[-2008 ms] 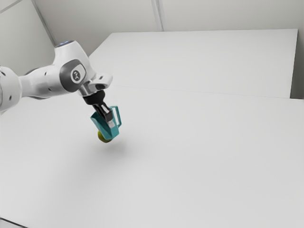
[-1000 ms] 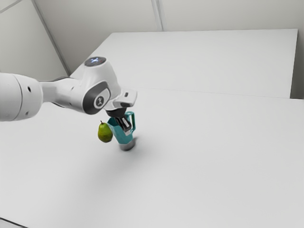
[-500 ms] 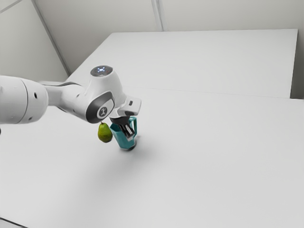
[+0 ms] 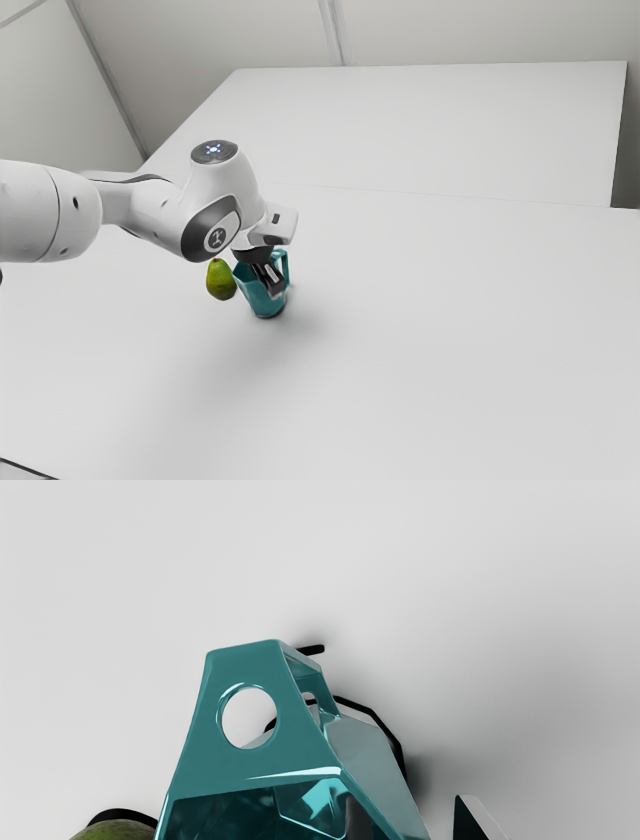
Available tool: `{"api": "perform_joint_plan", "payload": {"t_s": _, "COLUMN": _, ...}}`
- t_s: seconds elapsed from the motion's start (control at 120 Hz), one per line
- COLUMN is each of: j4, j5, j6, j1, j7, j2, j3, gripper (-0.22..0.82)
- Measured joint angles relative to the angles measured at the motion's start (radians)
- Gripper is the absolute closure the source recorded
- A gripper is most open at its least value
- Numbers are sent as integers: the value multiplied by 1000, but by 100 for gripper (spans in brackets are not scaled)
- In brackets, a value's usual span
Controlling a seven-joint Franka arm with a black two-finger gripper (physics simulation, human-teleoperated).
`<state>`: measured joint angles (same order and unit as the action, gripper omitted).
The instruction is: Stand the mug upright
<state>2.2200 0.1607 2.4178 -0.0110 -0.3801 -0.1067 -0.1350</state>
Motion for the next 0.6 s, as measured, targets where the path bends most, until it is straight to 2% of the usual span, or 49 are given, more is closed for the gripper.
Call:
{"api": "perform_joint_plan", "payload": {"t_s": 0.3, "j4": -1, "j5": 1, "j6": 0, "j1": 1, "j7": -1, "j2": 5, "j3": 0, "gripper": 34}}
{"api": "perform_joint_plan", "payload": {"t_s": 0.6, "j4": -3, "j5": -2, "j6": -13, "j1": 6, "j7": 7, "j2": 47, "j3": 0, "gripper": 26}}
